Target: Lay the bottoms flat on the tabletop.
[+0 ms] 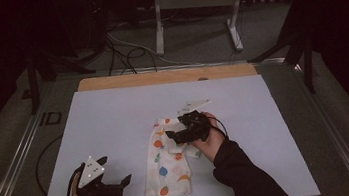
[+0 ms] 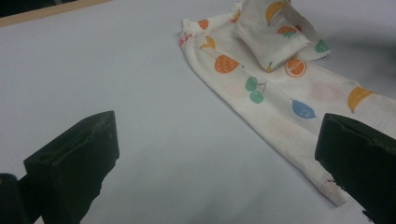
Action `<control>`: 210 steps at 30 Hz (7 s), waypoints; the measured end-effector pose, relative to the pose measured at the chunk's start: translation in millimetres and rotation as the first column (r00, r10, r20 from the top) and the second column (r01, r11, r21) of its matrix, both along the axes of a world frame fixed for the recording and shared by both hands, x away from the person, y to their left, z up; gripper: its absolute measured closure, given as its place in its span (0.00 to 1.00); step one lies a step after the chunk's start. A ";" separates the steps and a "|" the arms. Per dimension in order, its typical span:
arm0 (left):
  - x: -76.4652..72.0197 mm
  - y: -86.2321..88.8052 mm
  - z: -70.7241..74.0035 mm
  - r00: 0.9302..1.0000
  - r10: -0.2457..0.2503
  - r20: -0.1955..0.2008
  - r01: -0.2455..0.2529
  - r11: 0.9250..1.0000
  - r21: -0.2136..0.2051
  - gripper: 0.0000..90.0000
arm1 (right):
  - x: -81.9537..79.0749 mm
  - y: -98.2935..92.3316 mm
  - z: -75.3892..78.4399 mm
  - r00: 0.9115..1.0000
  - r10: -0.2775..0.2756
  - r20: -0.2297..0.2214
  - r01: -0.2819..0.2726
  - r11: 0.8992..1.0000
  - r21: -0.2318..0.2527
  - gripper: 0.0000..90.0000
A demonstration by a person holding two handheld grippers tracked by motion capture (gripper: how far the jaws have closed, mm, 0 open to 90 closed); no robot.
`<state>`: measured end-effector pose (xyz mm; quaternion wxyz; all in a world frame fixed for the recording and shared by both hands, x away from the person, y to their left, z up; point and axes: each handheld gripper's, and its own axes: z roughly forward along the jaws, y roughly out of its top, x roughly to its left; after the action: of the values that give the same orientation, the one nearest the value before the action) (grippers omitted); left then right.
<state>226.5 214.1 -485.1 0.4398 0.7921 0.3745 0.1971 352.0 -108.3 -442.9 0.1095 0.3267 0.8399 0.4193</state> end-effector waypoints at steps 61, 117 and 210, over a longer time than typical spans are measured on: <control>-0.5 -1.9 0.8 1.000 -0.001 0.007 0.001 1.000 0.004 0.00 | -91.8 -125.8 -32.6 0.983 -0.178 -0.048 0.174 0.982 -0.071 0.98; 0.7 -0.1 0.5 1.000 0.004 0.003 -0.004 1.000 0.007 0.00 | -131.7 -102.3 -63.8 0.994 0.058 -0.088 -0.075 0.976 -0.203 0.96; 179.6 -87.2 -9.1 0.977 -0.029 -0.213 0.036 0.999 0.030 0.26 | 69.4 -115.2 -57.2 0.957 -0.248 -0.151 0.251 0.968 0.004 0.52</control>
<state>406.1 127.0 -494.1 0.3872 0.8218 0.4031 0.1104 421.4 -223.5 -500.1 0.0944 0.4617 0.7929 0.3863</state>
